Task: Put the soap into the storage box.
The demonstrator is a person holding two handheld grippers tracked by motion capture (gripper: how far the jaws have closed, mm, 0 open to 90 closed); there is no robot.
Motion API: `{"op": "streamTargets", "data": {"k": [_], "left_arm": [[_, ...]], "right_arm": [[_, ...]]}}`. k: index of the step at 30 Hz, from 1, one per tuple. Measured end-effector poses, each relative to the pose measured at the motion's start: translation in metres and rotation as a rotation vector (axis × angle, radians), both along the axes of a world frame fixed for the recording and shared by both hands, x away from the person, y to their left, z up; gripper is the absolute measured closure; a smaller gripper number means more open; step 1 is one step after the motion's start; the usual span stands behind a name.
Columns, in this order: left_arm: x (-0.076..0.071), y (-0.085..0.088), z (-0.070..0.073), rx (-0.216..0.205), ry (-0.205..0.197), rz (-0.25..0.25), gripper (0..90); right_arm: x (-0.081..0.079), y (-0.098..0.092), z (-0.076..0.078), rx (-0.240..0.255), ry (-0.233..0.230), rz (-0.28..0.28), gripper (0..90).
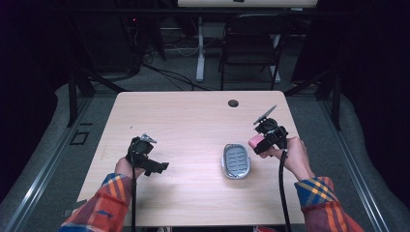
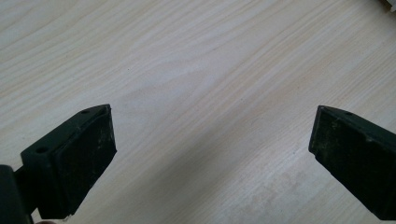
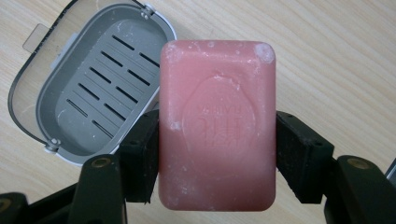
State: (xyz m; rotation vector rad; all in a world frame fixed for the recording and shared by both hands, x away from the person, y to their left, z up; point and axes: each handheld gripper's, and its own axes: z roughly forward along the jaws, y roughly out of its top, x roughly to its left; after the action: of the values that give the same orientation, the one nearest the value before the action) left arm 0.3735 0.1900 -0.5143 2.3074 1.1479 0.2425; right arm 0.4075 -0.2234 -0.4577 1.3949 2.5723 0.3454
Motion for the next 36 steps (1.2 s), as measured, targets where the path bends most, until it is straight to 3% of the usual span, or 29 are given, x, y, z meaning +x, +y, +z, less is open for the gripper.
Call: {"op": "streamTargets", "data": {"k": [36], "left_arm": [[0.001,-0.003,0.000,0.006,0.005,-0.010,0.5]], "right_arm": [[-0.003,0.029,-0.004,0.005,0.034,0.062,37.1]]}}
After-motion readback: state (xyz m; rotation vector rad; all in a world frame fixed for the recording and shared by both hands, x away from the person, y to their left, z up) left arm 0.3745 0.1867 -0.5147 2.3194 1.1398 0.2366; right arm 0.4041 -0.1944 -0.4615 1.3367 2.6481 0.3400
